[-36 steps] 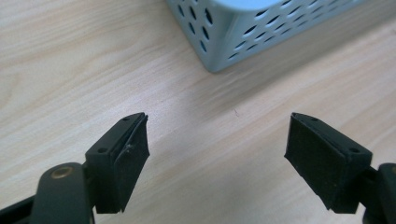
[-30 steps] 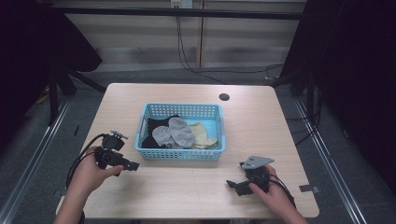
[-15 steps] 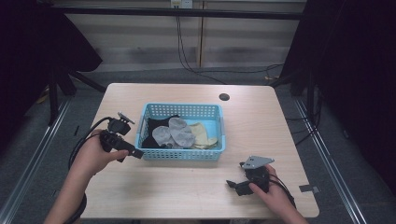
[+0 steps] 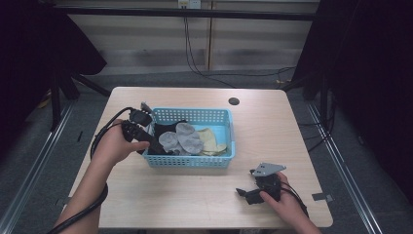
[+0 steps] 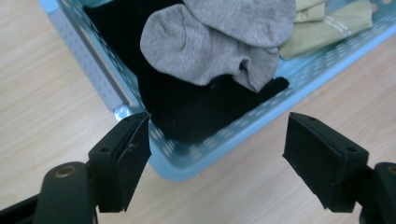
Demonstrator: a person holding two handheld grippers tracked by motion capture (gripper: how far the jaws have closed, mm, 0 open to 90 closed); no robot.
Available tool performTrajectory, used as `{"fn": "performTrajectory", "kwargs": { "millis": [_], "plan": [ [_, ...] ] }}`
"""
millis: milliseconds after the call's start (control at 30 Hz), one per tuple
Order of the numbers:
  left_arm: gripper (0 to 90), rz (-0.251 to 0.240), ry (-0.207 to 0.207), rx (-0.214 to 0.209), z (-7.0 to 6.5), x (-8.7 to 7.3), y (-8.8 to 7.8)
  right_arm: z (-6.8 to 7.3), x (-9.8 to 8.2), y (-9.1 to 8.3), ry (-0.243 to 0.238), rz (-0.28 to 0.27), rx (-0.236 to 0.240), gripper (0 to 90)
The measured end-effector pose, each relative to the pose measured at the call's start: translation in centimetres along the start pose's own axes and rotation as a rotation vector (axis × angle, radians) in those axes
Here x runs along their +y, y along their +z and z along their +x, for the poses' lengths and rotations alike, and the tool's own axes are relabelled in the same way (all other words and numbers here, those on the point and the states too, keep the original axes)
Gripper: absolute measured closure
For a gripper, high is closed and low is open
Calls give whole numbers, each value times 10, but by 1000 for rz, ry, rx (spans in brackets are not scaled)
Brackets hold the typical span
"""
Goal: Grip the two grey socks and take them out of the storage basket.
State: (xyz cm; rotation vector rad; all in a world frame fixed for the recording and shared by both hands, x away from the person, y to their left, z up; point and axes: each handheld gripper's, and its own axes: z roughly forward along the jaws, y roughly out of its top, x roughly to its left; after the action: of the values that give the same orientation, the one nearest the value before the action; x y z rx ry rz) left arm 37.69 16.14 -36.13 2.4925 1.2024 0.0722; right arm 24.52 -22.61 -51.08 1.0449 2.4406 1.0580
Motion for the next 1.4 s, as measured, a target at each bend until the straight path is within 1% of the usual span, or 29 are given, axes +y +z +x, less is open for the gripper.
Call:
{"fn": "performTrajectory", "kwargs": {
  "millis": [67, 100, 167, 200, 233, 300, 333, 367, 400, 433, 467, 533, 600, 667, 733, 800, 900, 933, 967, 1000, 1033, 1067, 1100, 1167, 1233, 1267, 1300, 1400],
  "plan": [
    [222, -14, 5, 7, -1, 7, 3, 0, 0, 0, -2, -1, -1, 117],
    [222, -22, 20, 10, -2, 13, 5, 0, 0, 0, 0, -1, -1, 117],
    [223, -27, 17, 9, -2, 19, 8, 0, 0, 0, 2, -1, -1, 117],
    [224, -27, 17, 9, -2, 19, 8, 0, 0, 0, 2, -1, -1, 117],
    [225, -33, 9, 12, -3, 24, 12, 0, 0, 0, 0, -1, -1, 117],
    [228, -22, 21, 11, -4, 31, 17, 0, 0, 0, 0, -1, -1, 117],
    [231, -22, 21, 11, -4, 31, 17, 0, 0, 0, 2, 0, -1, 117],
    [231, -16, 16, 9, -6, 37, 22, 0, 0, 0, -1, -1, -1, 117],
    [232, -16, 16, 9, -6, 37, 22, 0, 0, 0, -1, -1, -1, 117],
    [232, -5, 24, 10, -9, 43, 27, 0, 0, 0, 0, 0, 0, 117],
    [233, -5, 24, 10, -9, 43, 27, 0, 0, 0, 0, 0, 0, 117],
    [233, 0, 38, 7, -14, 53, 36, 0, 0, 0, 1, 0, 0, 117],
    [234, -3, 40, 1, -17, 58, 43, 0, 0, 0, 2, 1, 0, 117],
    [234, -2, 49, 4, -20, 62, 49, 0, 0, 0, 2, 0, 0, 117],
    [235, 1, 54, 8, -21, 64, 57, 0, 0, 0, 2, -1, 1, 117],
    [236, 9, 56, 8, -21, 65, 59, 0, 0, 0, 0, -1, 1, 117],
    [246, 6, 42, 5, -18, 67, 74, 0, 0, 0, 2, 0, 0, 117],
    [250, 6, 42, 5, -18, 67, 74, 0, 0, 0, 2, 0, 0, 117],
    [256, -5, 32, 6, -15, 68, 79, 0, 0, 0, 4, 0, 0, 117],
    [259, -5, 32, 6, -15, 68, 79, 0, 0, 0, 1, 0, 1, 117],
    [266, -9, 14, 2, -13, 68, 84, 0, 0, 0, 2, 0, 1, 117],
    [275, -9, 14, 2, -13, 68, 84, 0, 0, 0, 2, 0, 1, 117],
    [284, -12, -2, -4, -11, 69, 89, 0, 0, 0, 1, -1, 0, 117],
    [302, -8, -7, -3, -11, 70, 91, 0, 0, 0, 0, 0, 0, 117],
    [319, 2, -3, -5, -11, 70, 97, 0, 0, 0, -1, 0, 0, 117],
    [319, 5, -11, -13, -13, 70, 100, 0, 0, 0, -2, -1, 0, 117],
    [322, 14, -7, -13, -13, 70, 102, 0, 0, 0, 0, -1, 1, 117],
    [347, 13, 2, -13, -15, 70, 105, 0, 0, 0, -2, -2, 1, 117]
  ]
}}
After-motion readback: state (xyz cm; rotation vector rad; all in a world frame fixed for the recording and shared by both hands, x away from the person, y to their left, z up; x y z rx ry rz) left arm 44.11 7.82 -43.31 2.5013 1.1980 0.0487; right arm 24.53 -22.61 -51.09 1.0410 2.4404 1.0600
